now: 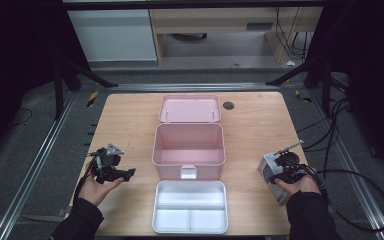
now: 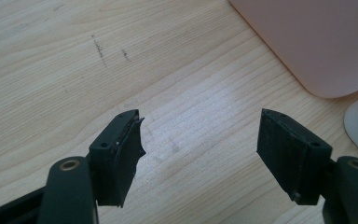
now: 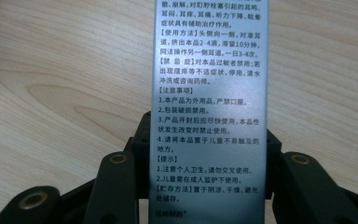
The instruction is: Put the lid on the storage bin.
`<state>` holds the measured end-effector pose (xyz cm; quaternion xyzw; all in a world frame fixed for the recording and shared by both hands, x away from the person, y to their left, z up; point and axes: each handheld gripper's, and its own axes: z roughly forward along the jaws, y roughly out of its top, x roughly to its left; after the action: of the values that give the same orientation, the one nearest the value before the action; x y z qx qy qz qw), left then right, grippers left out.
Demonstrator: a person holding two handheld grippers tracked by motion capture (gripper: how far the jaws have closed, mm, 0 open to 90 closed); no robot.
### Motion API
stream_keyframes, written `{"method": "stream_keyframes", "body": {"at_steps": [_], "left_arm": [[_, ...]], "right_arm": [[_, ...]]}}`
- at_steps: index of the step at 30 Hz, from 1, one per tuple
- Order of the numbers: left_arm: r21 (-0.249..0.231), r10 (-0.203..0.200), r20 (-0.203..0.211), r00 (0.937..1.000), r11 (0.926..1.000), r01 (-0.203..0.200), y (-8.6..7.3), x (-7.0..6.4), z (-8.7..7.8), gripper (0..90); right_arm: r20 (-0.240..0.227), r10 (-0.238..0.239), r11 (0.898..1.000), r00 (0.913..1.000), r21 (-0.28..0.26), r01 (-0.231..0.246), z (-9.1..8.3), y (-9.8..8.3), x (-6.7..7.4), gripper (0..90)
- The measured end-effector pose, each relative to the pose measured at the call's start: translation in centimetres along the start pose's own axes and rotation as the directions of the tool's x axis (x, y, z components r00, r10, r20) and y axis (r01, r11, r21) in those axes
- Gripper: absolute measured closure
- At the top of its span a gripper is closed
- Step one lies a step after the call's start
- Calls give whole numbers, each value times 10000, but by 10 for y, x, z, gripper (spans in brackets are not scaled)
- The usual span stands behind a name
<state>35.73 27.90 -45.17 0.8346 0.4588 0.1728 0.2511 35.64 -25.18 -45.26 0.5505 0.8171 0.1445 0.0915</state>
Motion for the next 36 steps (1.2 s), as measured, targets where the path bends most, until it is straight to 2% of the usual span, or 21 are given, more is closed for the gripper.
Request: {"method": "stream_keyframes", "body": {"at_steps": [7, 20, 24, 30, 36], "left_arm": [[69, 14, 6, 10000, 10000, -14, -1, 0, 1, 307], [307, 129, 36, 9999, 9994, -130, -2, -1, 5, 309], [357, 142, 45, 9999, 9993, -144, -2, -2, 6, 310], [340, 123, 18, 9999, 9993, -124, -2, -1, 6, 311], [364, 142, 52, 9999, 9992, -144, -2, -1, 6, 311]], "right_arm": [[-88, -40, 9996, 10000, -293, 37, -14, 4, 0, 569], [-104, -507, 9942, 9987, -959, 495, -45, 17, 8, 570], [-184, -672, 9901, 9976, -1250, 644, -58, 25, 11, 571], [-203, -993, 9786, 9949, -1833, 939, -81, 38, 20, 571], [-379, -1304, 9673, 9907, -2241, 1188, -93, 54, 31, 571]]}}
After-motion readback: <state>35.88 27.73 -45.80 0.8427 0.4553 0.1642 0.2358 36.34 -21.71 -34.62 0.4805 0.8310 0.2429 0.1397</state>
